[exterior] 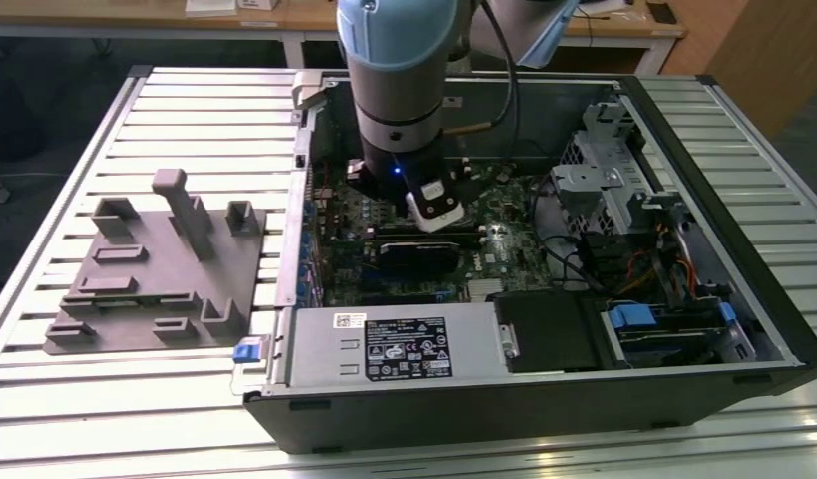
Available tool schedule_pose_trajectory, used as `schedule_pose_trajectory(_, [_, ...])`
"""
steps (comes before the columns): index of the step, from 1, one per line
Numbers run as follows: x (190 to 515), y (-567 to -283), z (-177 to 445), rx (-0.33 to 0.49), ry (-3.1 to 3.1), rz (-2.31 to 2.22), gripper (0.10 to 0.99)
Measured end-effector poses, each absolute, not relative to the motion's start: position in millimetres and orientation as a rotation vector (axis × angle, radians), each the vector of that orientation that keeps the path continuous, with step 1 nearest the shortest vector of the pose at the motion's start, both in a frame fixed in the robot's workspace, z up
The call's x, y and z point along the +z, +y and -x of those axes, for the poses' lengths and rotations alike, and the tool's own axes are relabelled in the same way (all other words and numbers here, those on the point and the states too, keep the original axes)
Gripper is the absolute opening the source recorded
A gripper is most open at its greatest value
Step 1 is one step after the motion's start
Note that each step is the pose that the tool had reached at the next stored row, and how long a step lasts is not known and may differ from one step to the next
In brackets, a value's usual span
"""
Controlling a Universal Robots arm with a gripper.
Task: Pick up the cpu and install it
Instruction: 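Install the second cpu locking lever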
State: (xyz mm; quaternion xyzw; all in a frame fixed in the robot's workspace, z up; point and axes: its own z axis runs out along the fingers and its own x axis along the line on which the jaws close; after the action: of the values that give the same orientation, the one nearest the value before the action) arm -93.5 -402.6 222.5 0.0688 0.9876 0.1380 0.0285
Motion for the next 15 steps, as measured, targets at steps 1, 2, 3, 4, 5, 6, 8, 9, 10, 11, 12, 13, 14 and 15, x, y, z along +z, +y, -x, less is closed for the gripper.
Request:
schedule_pose_trajectory(1, [222.5, -401.8, 92.1, 0.422, 3.047, -0.217, 0.106])
schedule_pose_trajectory(2, [222.4, -400.9, 90.9, 0.420, 3.047, -0.221, 0.106])
schedule_pose_trajectory(3, [222.4, -399.7, 89.5, 0.417, 3.046, -0.226, 0.106])
schedule_pose_trajectory(4, [222.4, -398.4, 88.4, 0.414, 3.046, -0.230, 0.106])
schedule_pose_trajectory(5, [222.3, -396.5, 87.8, 0.413, 3.046, -0.232, 0.106])
schedule_pose_trajectory(6, [222.2, -394.2, 87.3, 0.412, 3.045, -0.234, 0.106])
schedule_pose_trajectory(8, [222.0, -389.3, 86.6, 0.410, 3.045, -0.236, 0.106])
schedule_pose_trajectory(9, [221.8, -386.9, 86.2, 0.410, 3.045, -0.237, 0.106])
schedule_pose_trajectory(10, [221.5, -384.8, 85.6, 0.409, 3.045, -0.239, 0.106])
schedule_pose_trajectory(11, [221.2, -383.2, 84.4, 0.409, 3.045, -0.240, 0.106])
schedule_pose_trajectory(12, [221.0, -381.9, 83.0, 0.408, 3.044, -0.242, 0.106])
schedule_pose_trajectory(13, [220.7, -380.6, 81.5, 0.407, 3.044, -0.244, 0.106])
schedule_pose_trajectory(14, [220.4, -379.7, 79.6, 0.404, 3.044, -0.247, 0.106])
schedule_pose_trajectory(15, [220.1, -378.9, 77.6, 0.402, 3.044, -0.250, 0.106])
